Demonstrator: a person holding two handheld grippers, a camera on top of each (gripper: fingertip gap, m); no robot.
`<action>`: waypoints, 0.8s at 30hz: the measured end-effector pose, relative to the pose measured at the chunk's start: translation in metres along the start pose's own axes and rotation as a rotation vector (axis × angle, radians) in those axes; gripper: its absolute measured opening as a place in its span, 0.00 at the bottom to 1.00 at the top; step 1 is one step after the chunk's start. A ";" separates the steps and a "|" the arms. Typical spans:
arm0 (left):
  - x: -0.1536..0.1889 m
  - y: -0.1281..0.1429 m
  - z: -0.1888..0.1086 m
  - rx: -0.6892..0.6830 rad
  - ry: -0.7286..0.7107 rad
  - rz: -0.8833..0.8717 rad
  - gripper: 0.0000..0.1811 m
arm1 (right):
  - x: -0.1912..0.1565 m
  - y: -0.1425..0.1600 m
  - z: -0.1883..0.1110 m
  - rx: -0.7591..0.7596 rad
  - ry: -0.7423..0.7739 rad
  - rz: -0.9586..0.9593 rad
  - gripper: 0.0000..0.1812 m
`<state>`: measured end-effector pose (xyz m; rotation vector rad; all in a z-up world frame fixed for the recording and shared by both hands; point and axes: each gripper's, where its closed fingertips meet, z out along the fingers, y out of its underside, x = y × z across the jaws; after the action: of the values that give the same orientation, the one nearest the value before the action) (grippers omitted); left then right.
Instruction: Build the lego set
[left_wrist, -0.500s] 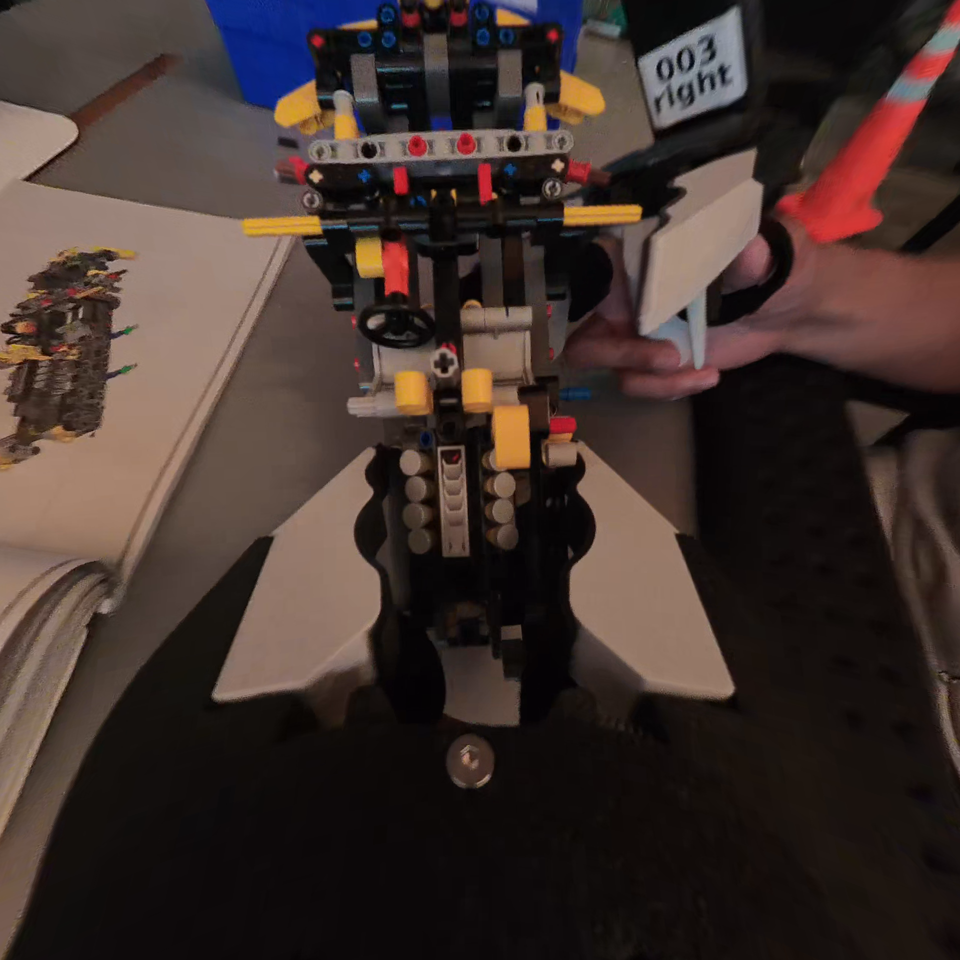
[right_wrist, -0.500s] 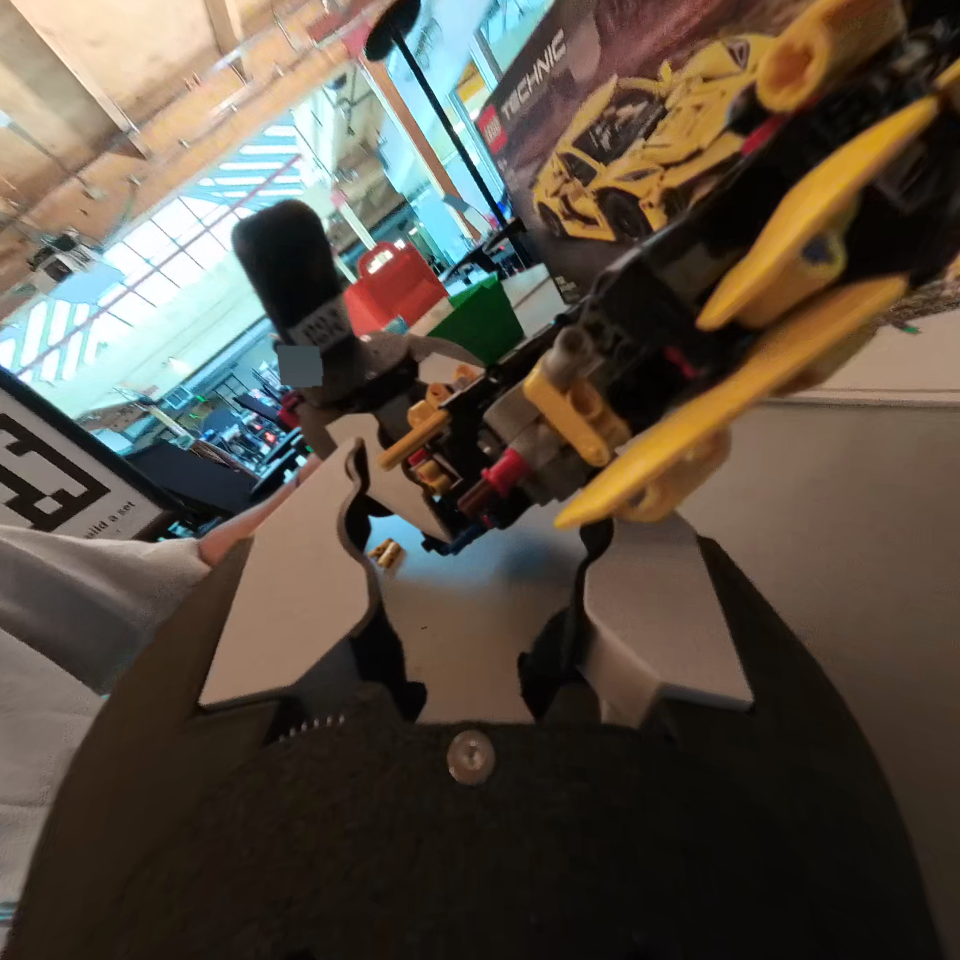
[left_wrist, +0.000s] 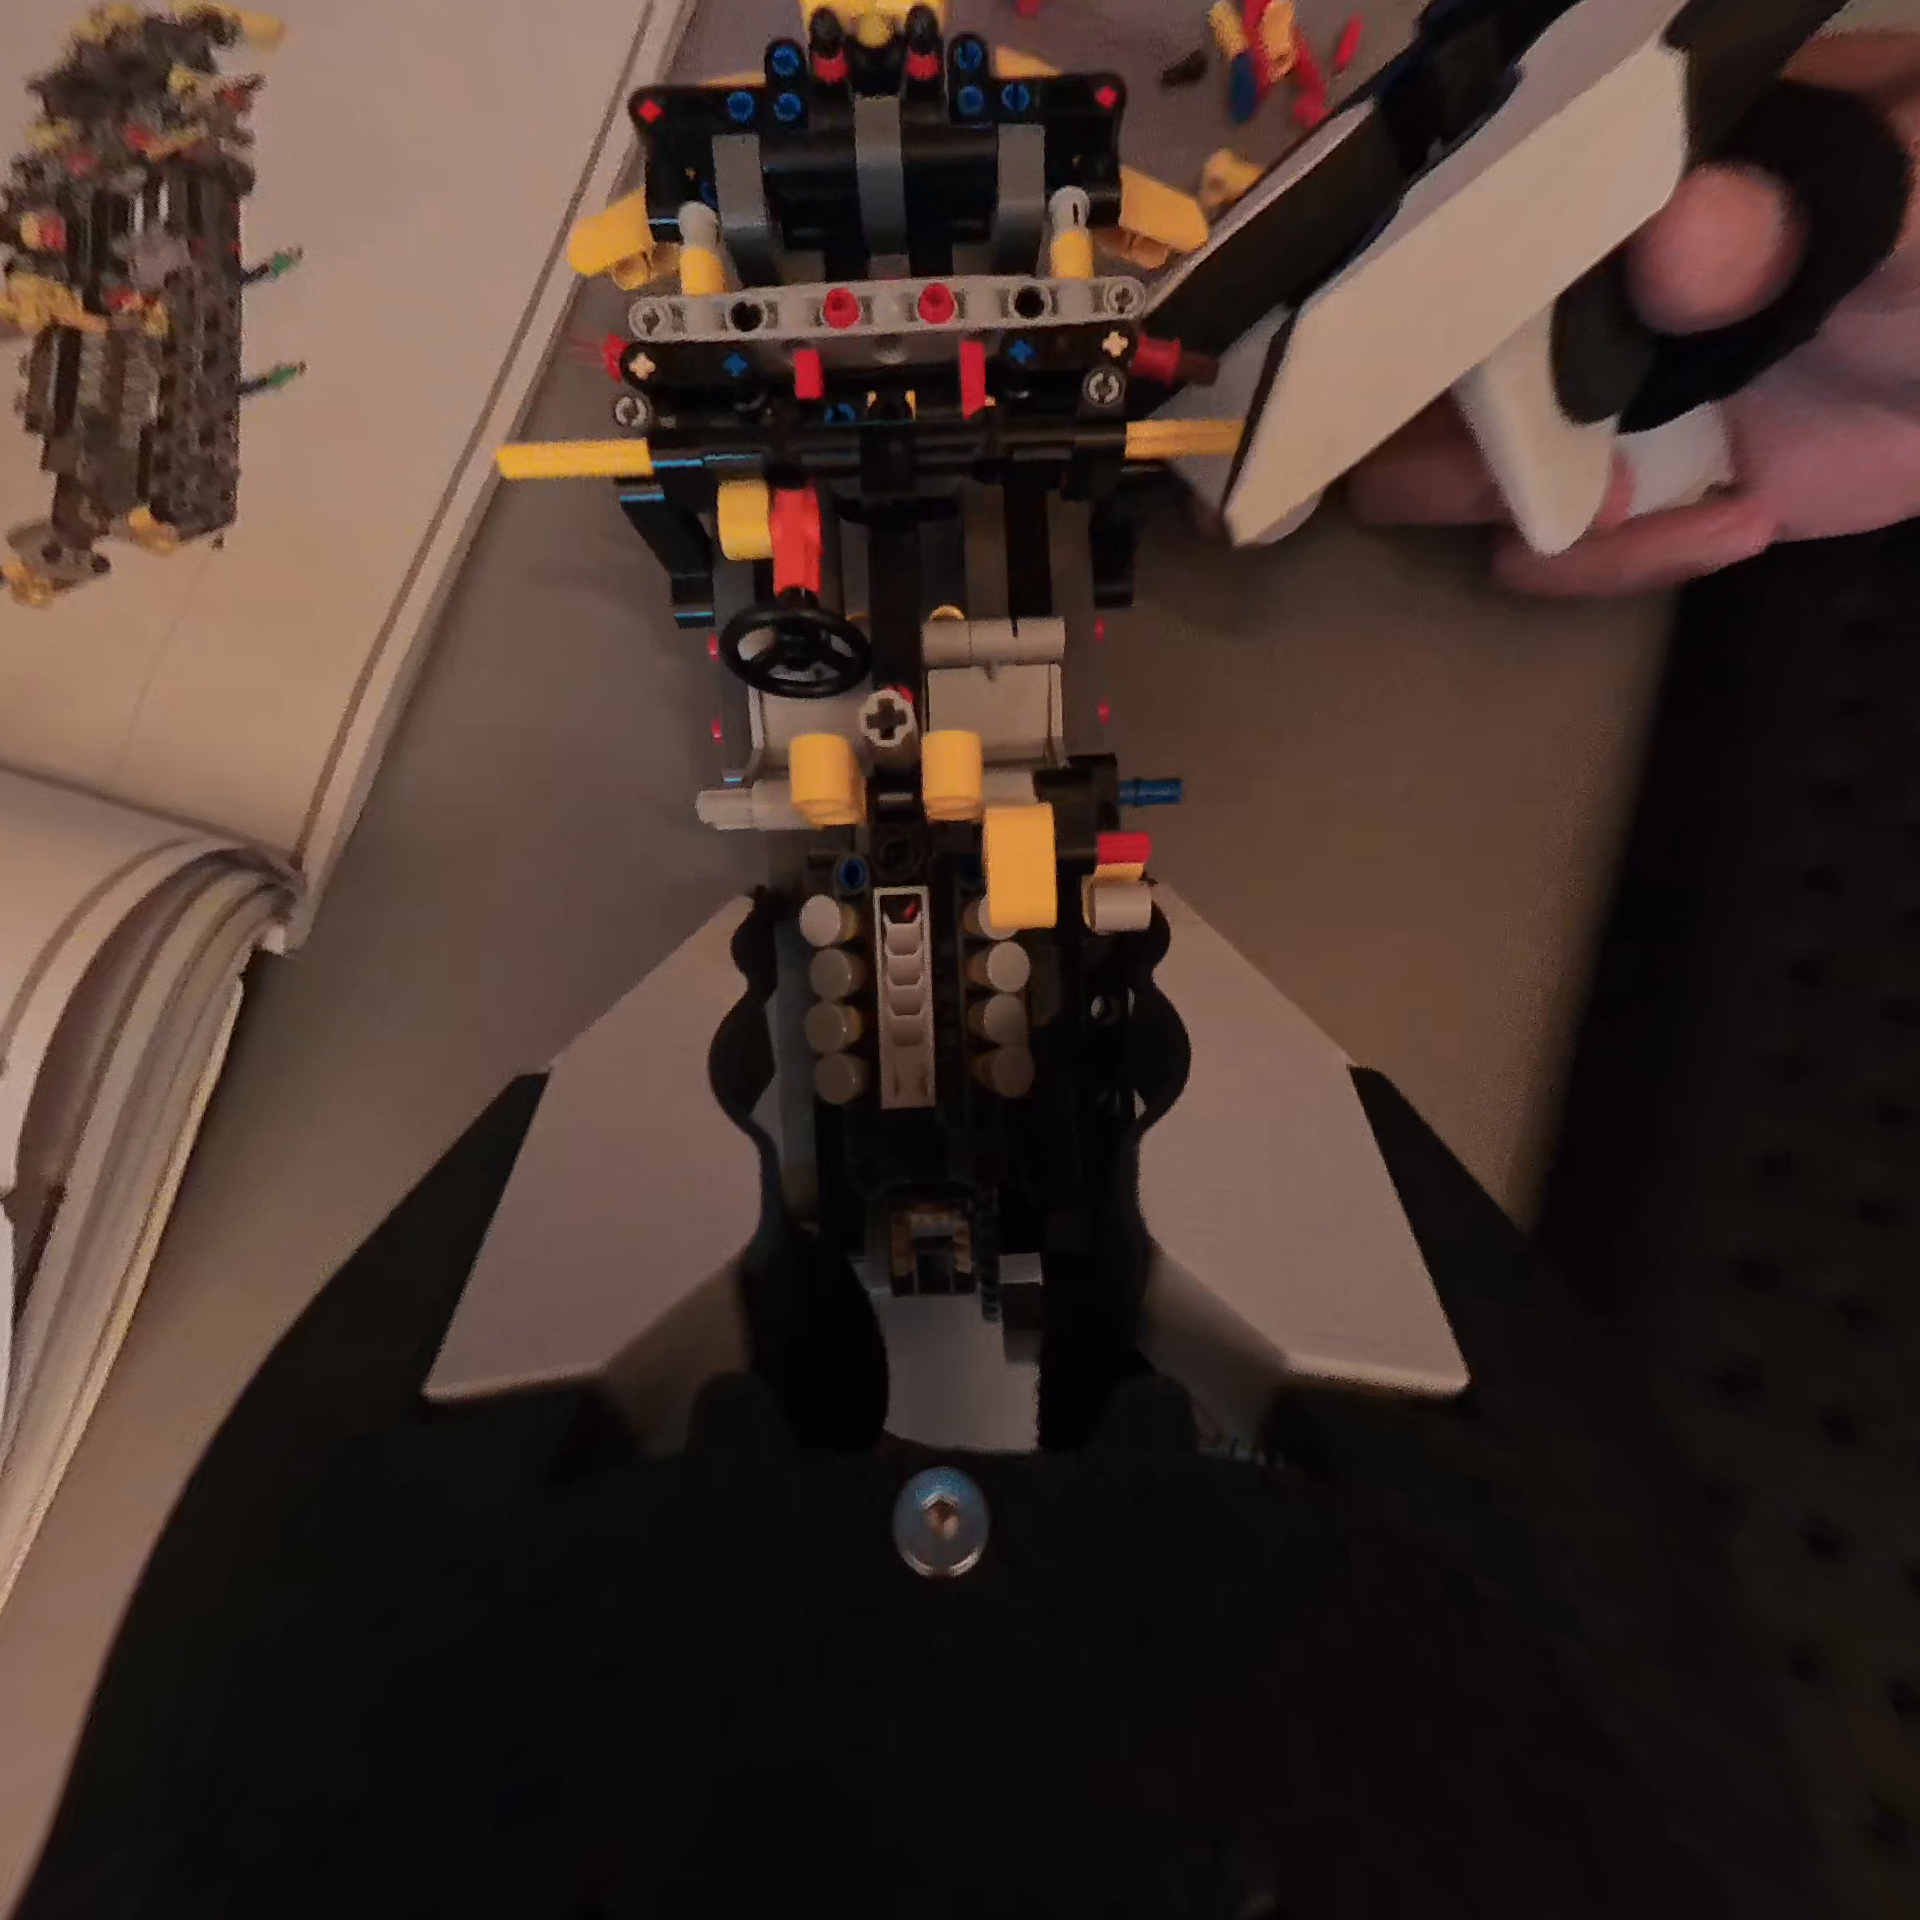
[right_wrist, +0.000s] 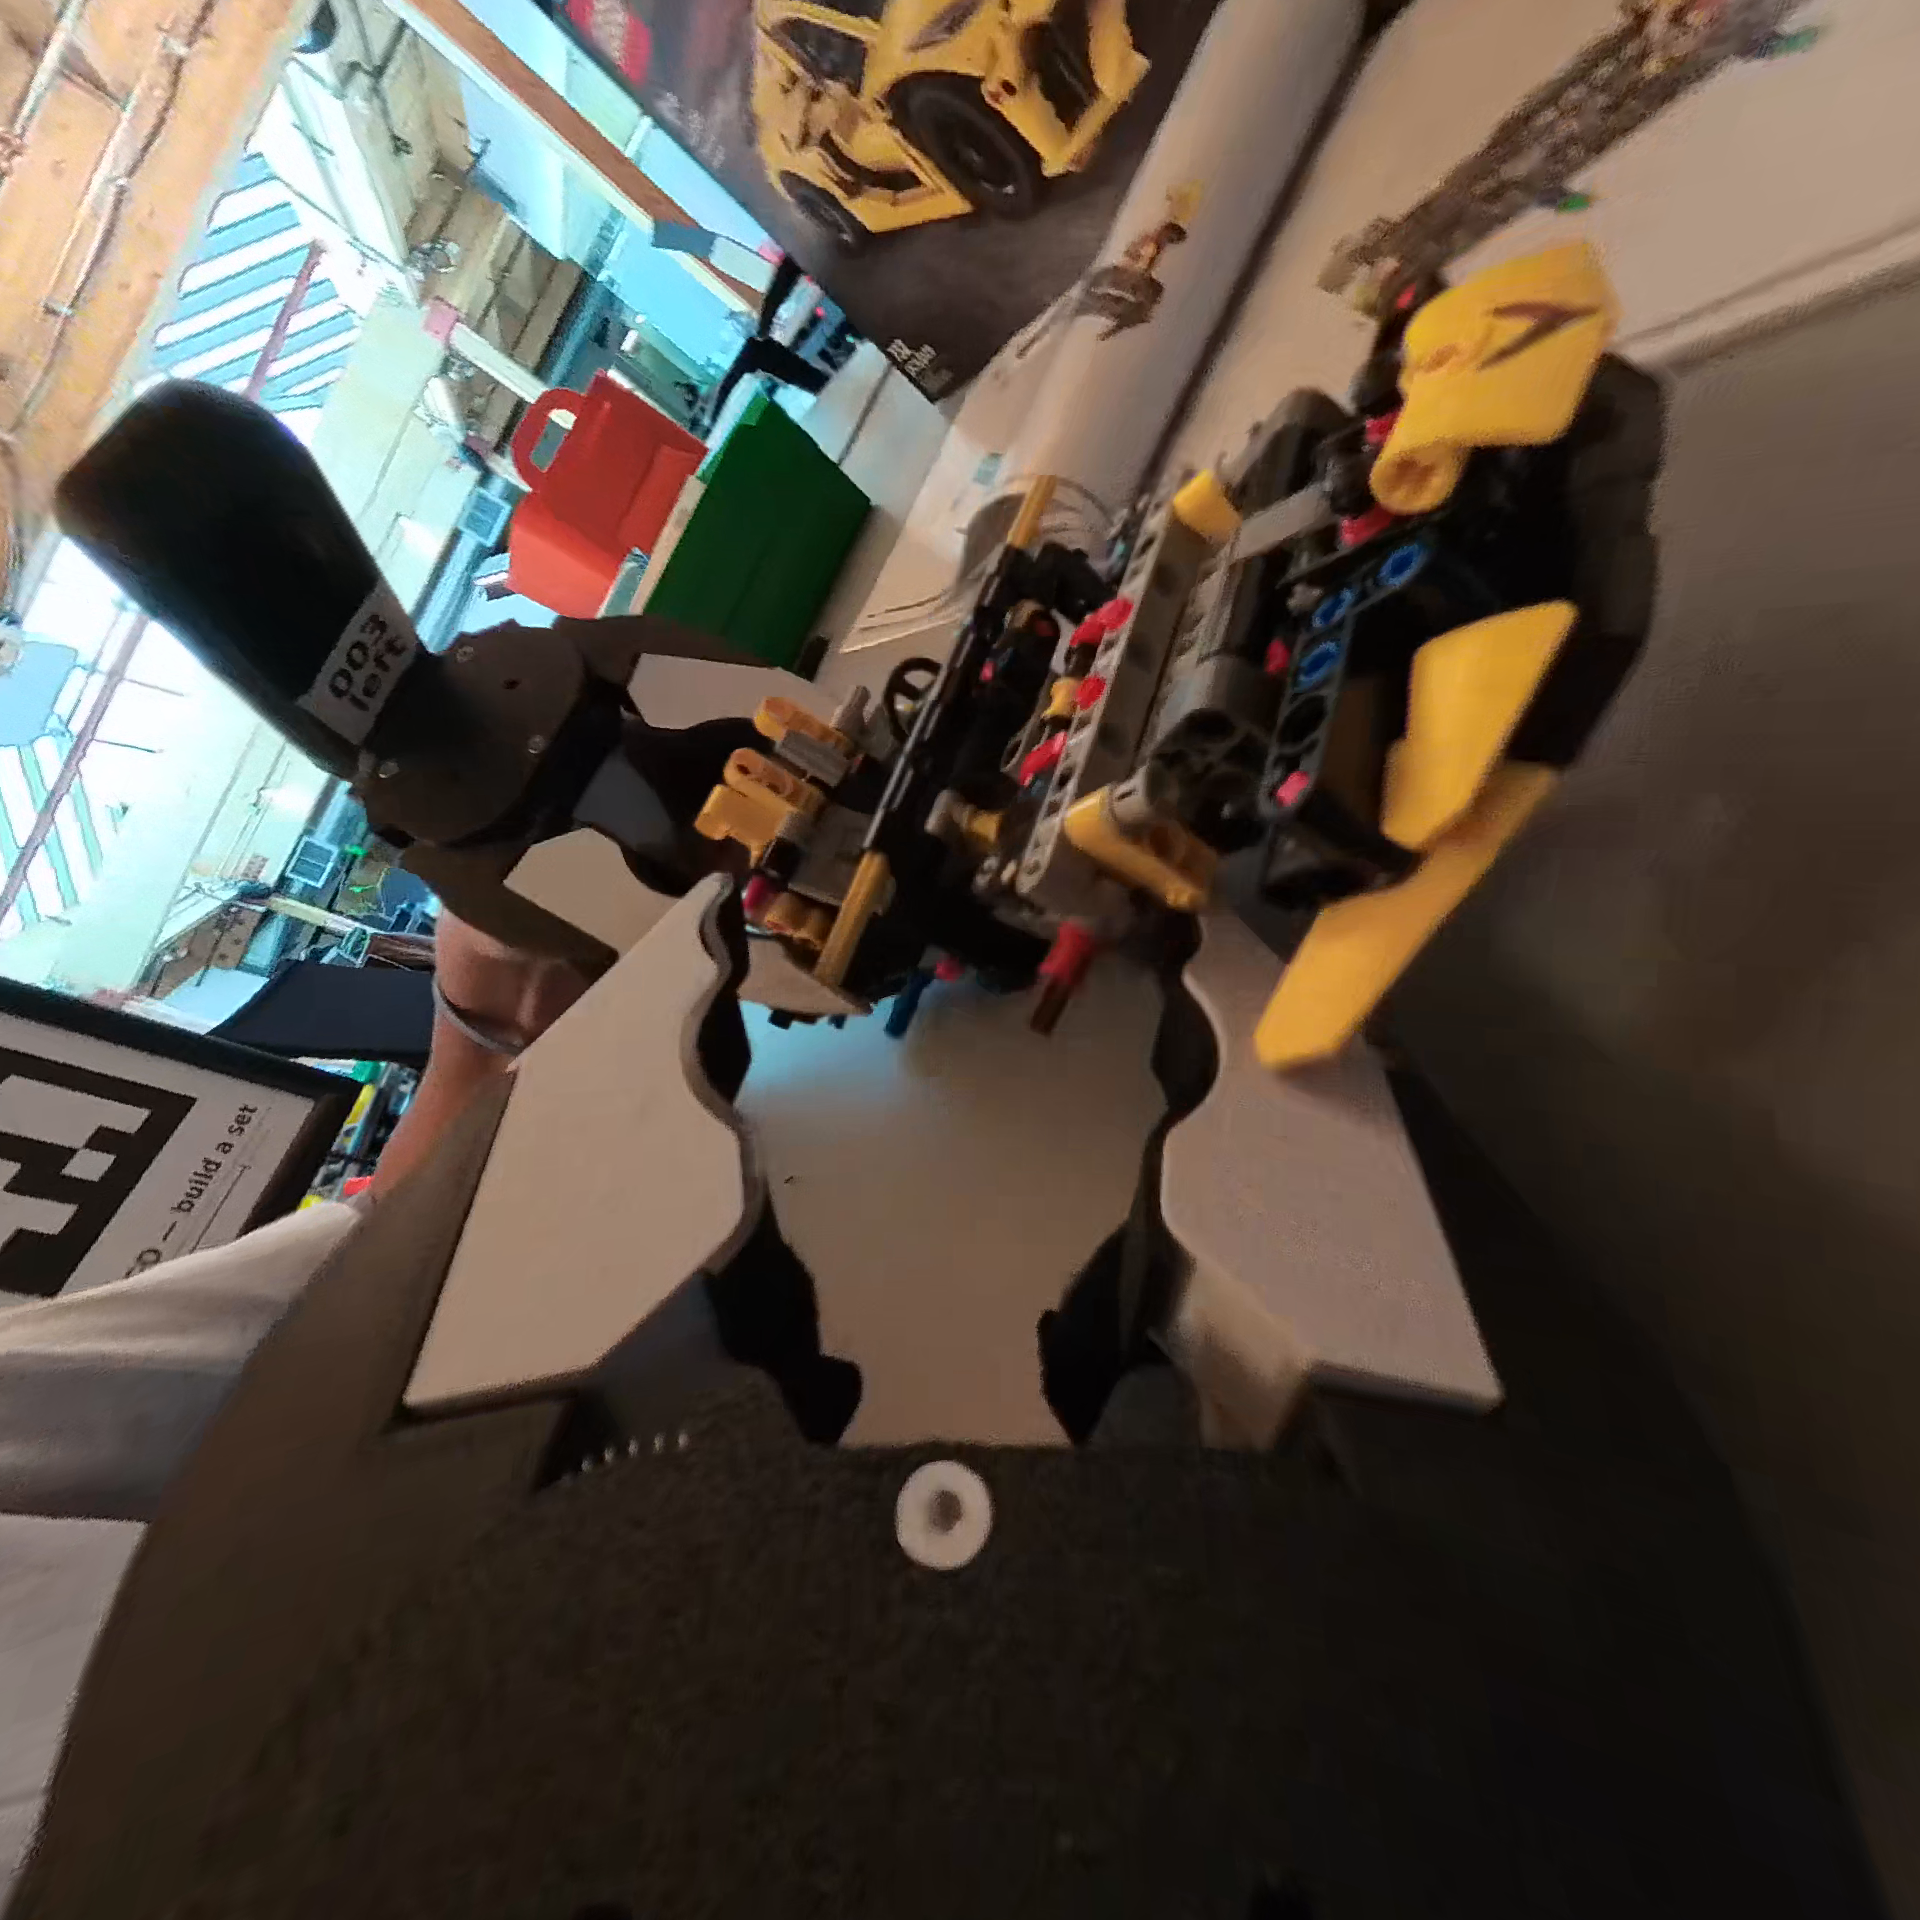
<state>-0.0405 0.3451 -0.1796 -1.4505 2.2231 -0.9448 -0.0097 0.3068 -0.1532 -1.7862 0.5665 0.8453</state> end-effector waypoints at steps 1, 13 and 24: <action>-0.003 0.003 0.001 -0.011 0.001 -0.009 0.38 | 0.003 0.000 -0.002 -0.005 0.012 0.014 0.43; -0.016 0.021 0.006 -0.088 -0.040 0.001 0.39 | 0.020 -0.016 -0.048 0.072 0.177 -0.229 0.34; -0.021 -0.027 -0.032 0.358 -0.459 0.120 0.46 | -0.023 -0.046 -0.079 0.368 0.156 -0.508 0.27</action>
<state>-0.0318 0.3685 -0.1398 -1.2079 1.6888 -0.8177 0.0306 0.2489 -0.0904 -1.5580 0.3151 0.2352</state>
